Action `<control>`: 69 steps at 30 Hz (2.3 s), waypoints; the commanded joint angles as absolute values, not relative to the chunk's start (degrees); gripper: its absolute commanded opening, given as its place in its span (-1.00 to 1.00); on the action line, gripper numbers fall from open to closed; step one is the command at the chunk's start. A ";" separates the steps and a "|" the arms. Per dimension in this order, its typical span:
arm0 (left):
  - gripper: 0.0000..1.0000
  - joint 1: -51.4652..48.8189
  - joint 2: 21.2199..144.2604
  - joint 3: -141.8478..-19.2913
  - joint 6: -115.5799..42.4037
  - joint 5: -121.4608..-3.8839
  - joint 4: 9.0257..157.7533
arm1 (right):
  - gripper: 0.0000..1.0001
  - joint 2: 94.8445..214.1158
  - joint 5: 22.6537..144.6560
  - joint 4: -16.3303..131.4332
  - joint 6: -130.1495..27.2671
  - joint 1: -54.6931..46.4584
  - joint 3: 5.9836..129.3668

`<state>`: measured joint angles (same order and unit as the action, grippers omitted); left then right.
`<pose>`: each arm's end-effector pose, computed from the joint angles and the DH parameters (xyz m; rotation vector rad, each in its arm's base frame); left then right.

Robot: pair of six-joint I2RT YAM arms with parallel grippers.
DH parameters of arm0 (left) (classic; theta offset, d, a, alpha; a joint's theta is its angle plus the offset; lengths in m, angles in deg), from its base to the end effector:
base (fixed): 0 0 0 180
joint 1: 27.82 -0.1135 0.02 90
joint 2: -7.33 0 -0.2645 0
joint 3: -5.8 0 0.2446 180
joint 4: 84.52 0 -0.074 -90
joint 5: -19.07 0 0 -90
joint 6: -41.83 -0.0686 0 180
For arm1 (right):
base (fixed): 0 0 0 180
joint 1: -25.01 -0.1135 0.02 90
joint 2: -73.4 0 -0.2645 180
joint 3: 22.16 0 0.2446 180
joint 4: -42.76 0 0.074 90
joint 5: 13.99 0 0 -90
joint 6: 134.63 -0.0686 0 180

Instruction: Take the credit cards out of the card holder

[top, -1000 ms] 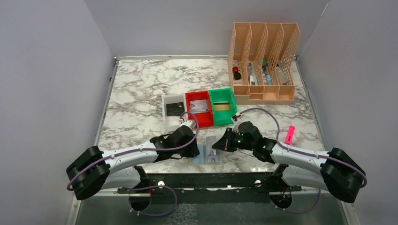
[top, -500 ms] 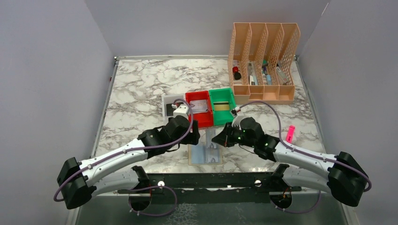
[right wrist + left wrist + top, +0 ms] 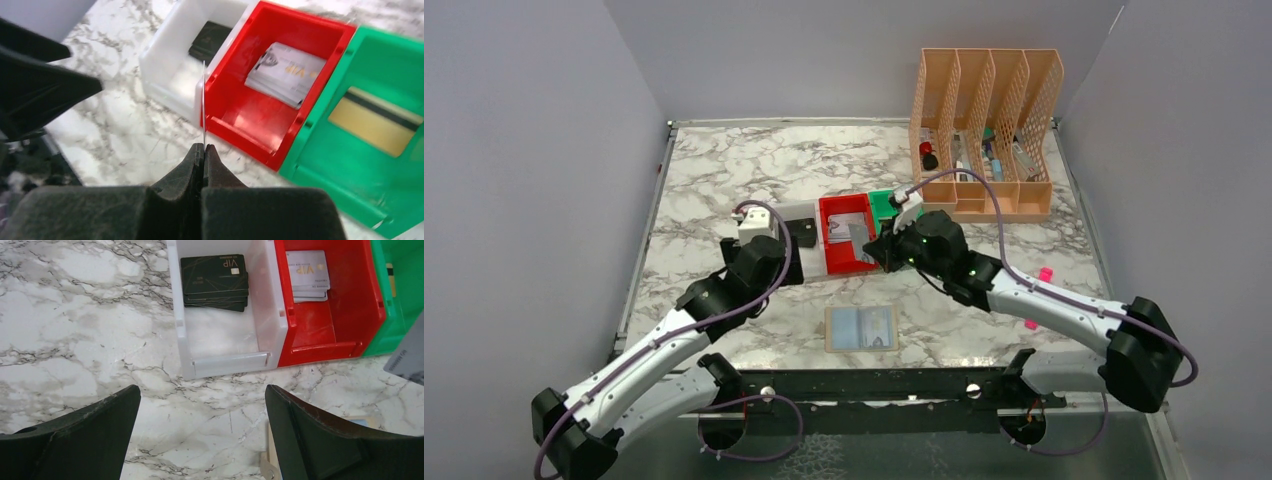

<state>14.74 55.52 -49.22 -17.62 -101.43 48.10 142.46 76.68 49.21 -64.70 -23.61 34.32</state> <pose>0.1618 -0.1013 0.2532 -0.0435 2.1673 -0.1189 0.1971 0.2249 0.2608 -0.4986 1.9261 0.8098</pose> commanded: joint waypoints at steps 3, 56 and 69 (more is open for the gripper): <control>0.98 14.36 48.75 -46.82 -18.80 -103.37 47.80 | -0.98 151.42 69.31 51.87 -45.63 -24.11 43.27; 0.98 8.93 49.80 -46.46 -20.83 -101.74 49.92 | -0.71 188.49 57.21 44.30 -1.56 -25.34 62.90; 0.98 8.75 50.24 -46.47 -20.82 -101.18 50.06 | -0.32 186.56 61.01 47.45 -8.69 -25.35 63.21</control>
<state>9.13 50.16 -44.63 -20.20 -102.11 49.01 188.57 58.19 46.39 -4.95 -25.08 62.28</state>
